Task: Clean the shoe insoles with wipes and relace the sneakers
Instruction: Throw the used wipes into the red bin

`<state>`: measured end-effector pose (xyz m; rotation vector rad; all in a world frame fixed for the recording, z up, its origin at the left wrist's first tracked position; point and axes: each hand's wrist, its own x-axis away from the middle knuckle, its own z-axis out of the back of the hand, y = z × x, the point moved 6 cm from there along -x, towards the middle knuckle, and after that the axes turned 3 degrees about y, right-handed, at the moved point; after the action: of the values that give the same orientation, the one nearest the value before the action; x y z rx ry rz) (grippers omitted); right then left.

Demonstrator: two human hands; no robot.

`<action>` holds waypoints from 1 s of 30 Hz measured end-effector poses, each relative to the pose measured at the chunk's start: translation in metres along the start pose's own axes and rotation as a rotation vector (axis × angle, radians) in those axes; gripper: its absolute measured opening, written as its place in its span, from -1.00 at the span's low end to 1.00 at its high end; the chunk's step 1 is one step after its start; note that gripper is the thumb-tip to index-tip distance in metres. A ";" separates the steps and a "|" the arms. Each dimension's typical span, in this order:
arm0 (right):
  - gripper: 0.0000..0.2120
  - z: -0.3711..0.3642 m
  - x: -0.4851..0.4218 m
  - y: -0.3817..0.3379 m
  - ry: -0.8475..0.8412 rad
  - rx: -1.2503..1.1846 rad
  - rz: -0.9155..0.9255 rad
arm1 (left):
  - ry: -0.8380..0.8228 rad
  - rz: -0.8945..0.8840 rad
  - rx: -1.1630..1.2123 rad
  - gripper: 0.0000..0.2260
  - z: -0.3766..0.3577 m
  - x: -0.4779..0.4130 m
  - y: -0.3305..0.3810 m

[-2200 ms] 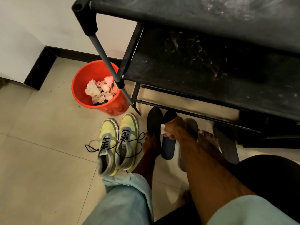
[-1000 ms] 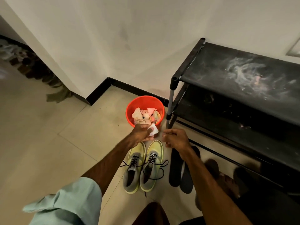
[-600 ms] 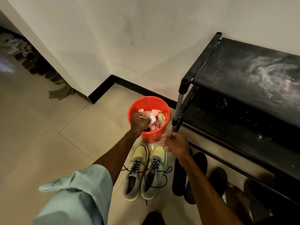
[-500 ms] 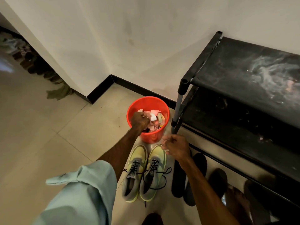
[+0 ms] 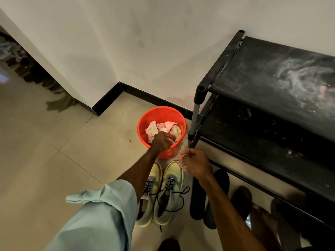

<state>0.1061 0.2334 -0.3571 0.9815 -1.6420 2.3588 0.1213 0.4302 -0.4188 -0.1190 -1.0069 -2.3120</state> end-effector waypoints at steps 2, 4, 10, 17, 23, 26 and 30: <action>-0.83 0.002 -0.001 0.001 0.002 0.008 -0.010 | 0.000 0.024 -0.016 -0.79 0.002 -0.001 0.000; -0.83 0.004 -0.001 0.001 0.002 0.004 -0.020 | 0.039 0.064 -0.002 -0.79 0.008 -0.002 -0.003; -0.84 0.004 0.002 -0.003 0.002 0.004 -0.010 | 0.240 0.101 0.151 -0.83 0.027 0.012 0.001; -0.84 0.015 0.019 -0.021 0.008 0.026 0.068 | 0.333 -0.083 0.194 -0.89 0.035 0.064 0.028; -0.87 0.035 0.055 -0.032 0.019 0.120 0.167 | 0.297 -0.145 0.120 -0.92 0.039 0.120 0.061; -0.87 0.044 0.076 -0.031 0.006 0.259 0.221 | 0.231 -0.172 0.067 -0.86 0.038 0.147 0.081; -0.75 0.052 0.103 -0.030 -0.030 0.393 0.268 | 0.093 -0.210 -0.024 -0.85 0.038 0.173 0.104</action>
<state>0.0614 0.1728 -0.2645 0.9003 -1.4241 2.9393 0.0338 0.3155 -0.2722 0.0880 -0.9846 -2.4937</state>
